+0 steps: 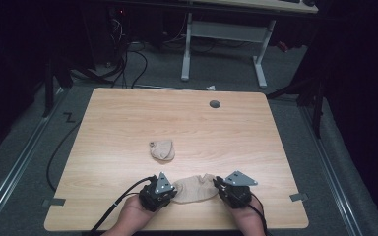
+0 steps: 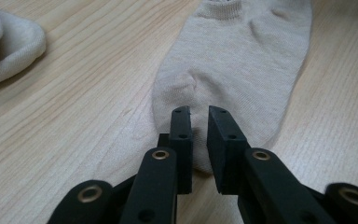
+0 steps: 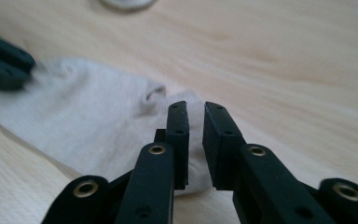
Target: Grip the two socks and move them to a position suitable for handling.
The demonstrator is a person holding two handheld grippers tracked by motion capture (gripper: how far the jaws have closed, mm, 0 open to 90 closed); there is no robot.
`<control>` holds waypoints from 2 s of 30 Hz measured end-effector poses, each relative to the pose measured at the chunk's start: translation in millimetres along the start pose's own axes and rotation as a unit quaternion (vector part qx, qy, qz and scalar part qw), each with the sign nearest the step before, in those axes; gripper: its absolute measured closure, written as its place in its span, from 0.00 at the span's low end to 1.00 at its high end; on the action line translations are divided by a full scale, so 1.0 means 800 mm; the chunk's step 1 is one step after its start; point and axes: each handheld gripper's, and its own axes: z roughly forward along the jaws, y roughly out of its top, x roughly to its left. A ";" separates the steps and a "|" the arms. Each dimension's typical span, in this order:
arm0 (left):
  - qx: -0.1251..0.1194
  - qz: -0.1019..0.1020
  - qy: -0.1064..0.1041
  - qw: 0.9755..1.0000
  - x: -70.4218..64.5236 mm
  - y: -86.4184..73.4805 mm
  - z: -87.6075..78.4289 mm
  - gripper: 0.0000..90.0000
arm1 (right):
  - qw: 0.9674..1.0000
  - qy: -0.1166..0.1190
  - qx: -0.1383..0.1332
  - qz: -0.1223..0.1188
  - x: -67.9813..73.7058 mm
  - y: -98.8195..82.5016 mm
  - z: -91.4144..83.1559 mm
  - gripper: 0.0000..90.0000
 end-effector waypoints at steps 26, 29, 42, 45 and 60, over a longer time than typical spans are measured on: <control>0.032 -0.016 0.024 0.999 0.029 -0.043 -0.051 0.89 | 0.997 0.062 0.027 -0.048 0.048 0.002 0.023 0.90; 0.031 -0.020 0.019 0.999 0.030 -0.042 -0.052 0.87 | 0.998 0.053 0.007 -0.034 0.038 0.002 0.011 0.90; -0.036 -0.070 0.036 0.996 0.051 -0.027 -0.060 0.62 | 1.000 0.019 -0.013 0.005 0.009 -0.001 -0.001 0.82; -0.044 -0.077 0.051 0.995 0.061 -0.015 -0.052 0.62 | 1.000 0.012 -0.014 0.006 0.009 -0.002 -0.002 0.83; -0.022 -0.075 0.115 0.990 0.079 0.080 0.038 0.94 | 1.000 0.022 -0.008 0.004 0.008 -0.005 -0.001 0.84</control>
